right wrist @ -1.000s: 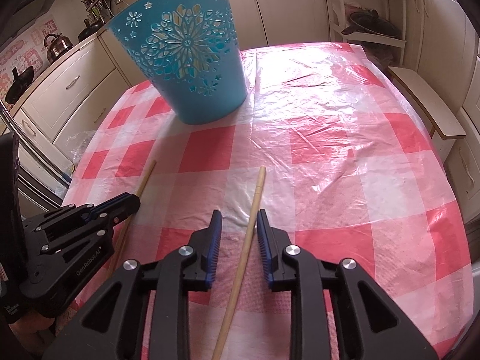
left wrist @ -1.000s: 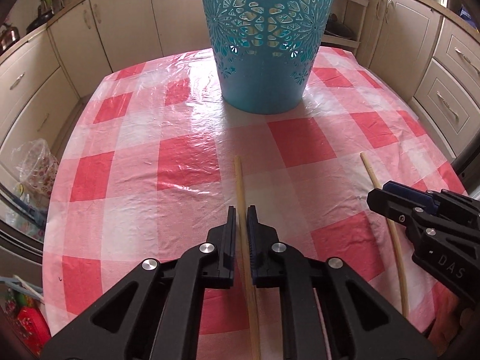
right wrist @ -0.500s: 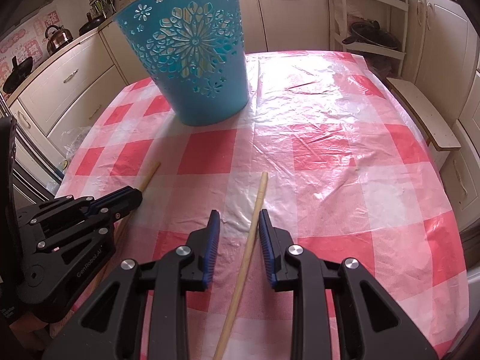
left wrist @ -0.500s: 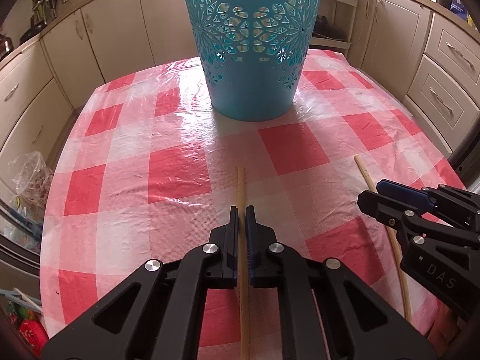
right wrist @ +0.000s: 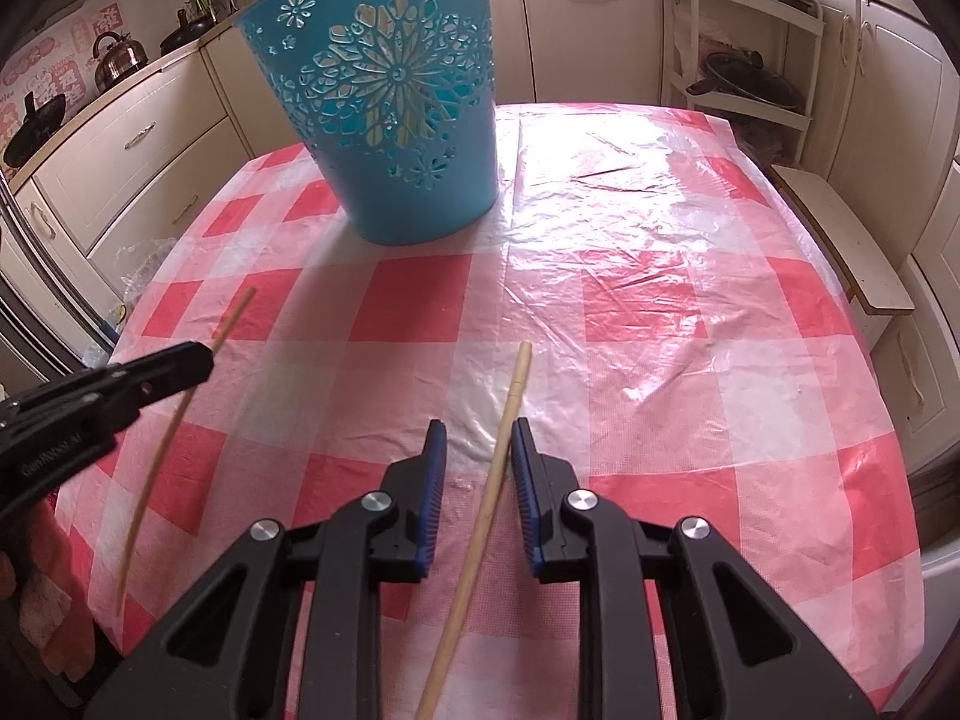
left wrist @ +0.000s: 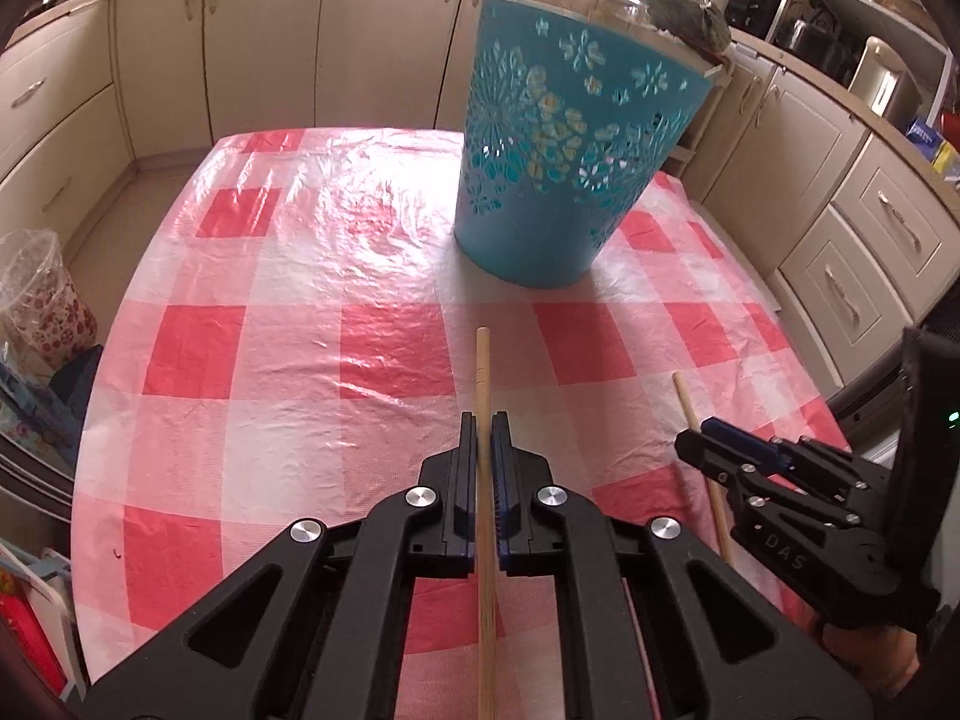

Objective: Organize utensils
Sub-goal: 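Carry the stick over the blue basket and open the left tool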

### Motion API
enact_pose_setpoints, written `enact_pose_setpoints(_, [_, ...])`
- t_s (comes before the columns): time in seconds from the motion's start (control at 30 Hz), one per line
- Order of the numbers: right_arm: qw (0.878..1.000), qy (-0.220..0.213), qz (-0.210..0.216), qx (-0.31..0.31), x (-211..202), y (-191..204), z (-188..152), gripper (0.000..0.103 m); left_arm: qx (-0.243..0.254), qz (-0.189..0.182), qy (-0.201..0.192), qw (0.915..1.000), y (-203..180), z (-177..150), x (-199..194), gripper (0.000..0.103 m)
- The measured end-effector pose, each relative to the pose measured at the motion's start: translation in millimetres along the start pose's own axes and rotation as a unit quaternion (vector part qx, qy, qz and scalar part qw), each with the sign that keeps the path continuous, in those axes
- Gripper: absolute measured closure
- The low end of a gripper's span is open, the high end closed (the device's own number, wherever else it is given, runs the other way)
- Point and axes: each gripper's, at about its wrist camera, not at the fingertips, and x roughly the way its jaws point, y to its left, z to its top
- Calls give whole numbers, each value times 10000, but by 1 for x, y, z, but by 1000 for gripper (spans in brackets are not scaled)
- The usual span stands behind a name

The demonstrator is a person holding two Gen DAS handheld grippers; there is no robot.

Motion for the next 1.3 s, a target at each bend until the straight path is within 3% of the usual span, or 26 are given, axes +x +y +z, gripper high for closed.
enact_pose_setpoints(0.17, [10000, 8, -10, 37, -1, 0, 0, 81, -195, -382, -655, 9969, 1, 29, -52, 98])
enact_pose_setpoints(0.37, [10000, 4, 0, 89, 0, -2, 0, 81, -259, -732, -1602, 9840, -12, 89, -102, 98])
enact_pose_setpoints(0.6, [10000, -11, -11, 63, 0, -2, -1, 81, -138, -772, -2422, 9670, -43, 167, -102, 98])
enact_pose_setpoints(0.77, [10000, -11, 6, 22, 0, -1, 0, 81, -88, -561, -2927, 9545, -60, 210, -76, 98])
enact_pose_setpoints(0.97, [10000, -14, 43, -29, 3, 1, 3, 81, -158, -249, -2960, 9547, -63, 228, -29, 98])
enact_pose_setpoints(1.13, [10000, -13, 67, -23, 5, 2, 4, 81, 50, -33, -2830, 9591, -63, 211, -10, 98])
enact_pose_setpoints(1.3, [10000, -9, 86, -35, 5, 2, 4, 81, 246, 28, -2463, 9689, -59, 194, 2, 98])
